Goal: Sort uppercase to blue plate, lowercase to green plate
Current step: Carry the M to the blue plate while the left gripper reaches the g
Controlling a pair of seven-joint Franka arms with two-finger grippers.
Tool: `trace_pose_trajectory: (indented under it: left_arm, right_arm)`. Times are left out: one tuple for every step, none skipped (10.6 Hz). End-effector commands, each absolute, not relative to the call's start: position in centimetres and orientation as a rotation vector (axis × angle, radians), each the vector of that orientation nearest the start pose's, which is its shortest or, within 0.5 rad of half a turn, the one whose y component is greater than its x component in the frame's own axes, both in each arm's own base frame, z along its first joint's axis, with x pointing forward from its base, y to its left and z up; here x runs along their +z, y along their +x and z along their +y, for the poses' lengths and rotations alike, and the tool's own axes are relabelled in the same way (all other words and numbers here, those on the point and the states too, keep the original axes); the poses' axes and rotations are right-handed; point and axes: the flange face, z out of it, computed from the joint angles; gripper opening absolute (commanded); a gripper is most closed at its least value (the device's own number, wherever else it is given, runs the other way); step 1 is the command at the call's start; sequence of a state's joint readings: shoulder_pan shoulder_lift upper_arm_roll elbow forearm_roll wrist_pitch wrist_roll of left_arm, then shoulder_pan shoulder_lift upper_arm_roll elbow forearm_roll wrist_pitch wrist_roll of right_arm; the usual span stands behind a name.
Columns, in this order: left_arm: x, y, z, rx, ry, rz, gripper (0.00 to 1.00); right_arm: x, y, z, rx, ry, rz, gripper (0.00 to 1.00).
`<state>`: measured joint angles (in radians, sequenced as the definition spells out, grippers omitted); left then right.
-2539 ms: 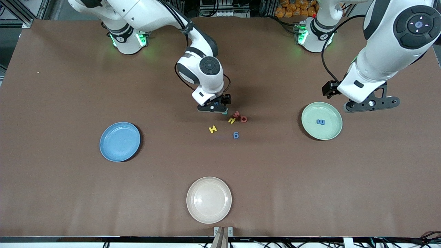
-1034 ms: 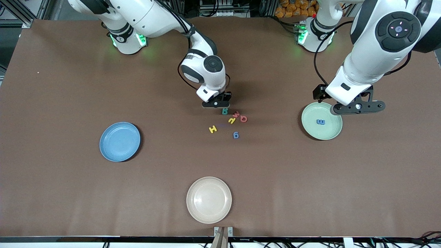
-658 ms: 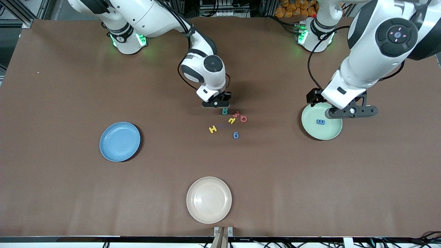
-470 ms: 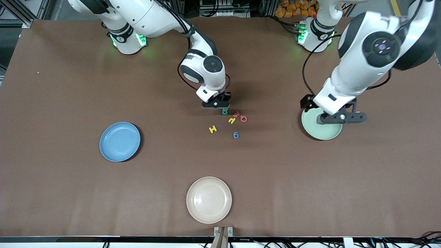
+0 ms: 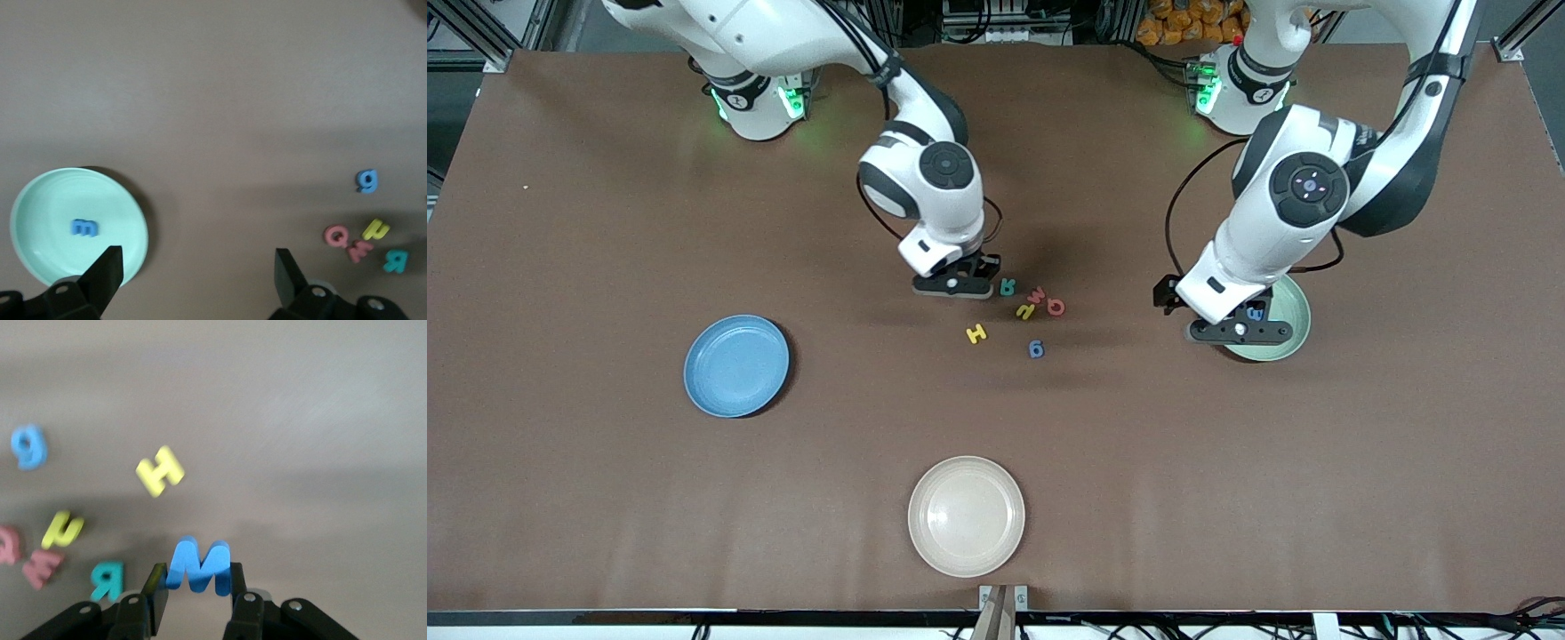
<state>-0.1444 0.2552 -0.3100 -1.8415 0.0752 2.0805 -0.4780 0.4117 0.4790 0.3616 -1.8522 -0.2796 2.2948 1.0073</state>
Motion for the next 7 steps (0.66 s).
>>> trace_pose_trajectory:
  left_arm:
    - [37.6, 55.6, -29.6, -0.014, -3.194, -0.130, 1.00]
    - [36.4, 55.5, -30.8, -0.030, -3.201, -0.163, 1.00]
    - [34.9, 55.2, -32.2, -0.048, -3.202, -0.175, 1.00]
    - [33.4, 54.7, -34.1, -0.074, -3.196, -0.199, 1.00]
    - [31.9, 54.4, -35.3, -0.107, -3.187, -0.231, 1.00]
    - [30.3, 53.8, -36.9, -0.129, -3.187, -0.253, 1.00]
    - [29.1, 53.2, -38.3, -0.141, -3.196, -0.299, 1.00]
  right_arm:
    - [31.9, 51.2, 35.6, 0.036, -3.163, 0.103, 0.00]
    - [32.5, 53.6, 31.4, 0.056, -3.176, 0.109, 0.00]
    - [32.8, 55.6, 27.4, 0.057, -3.185, 0.104, 0.00]
    - [32.8, 57.4, 23.2, 0.088, -3.160, 0.126, 0.00]
    - [32.5, 58.8, 19.3, 0.100, -3.152, 0.127, 0.00]
    - [31.8, 59.8, 15.6, 0.117, -3.158, 0.125, 0.00]
    - [30.9, 60.6, 11.9, 0.137, -3.172, 0.123, 0.00]
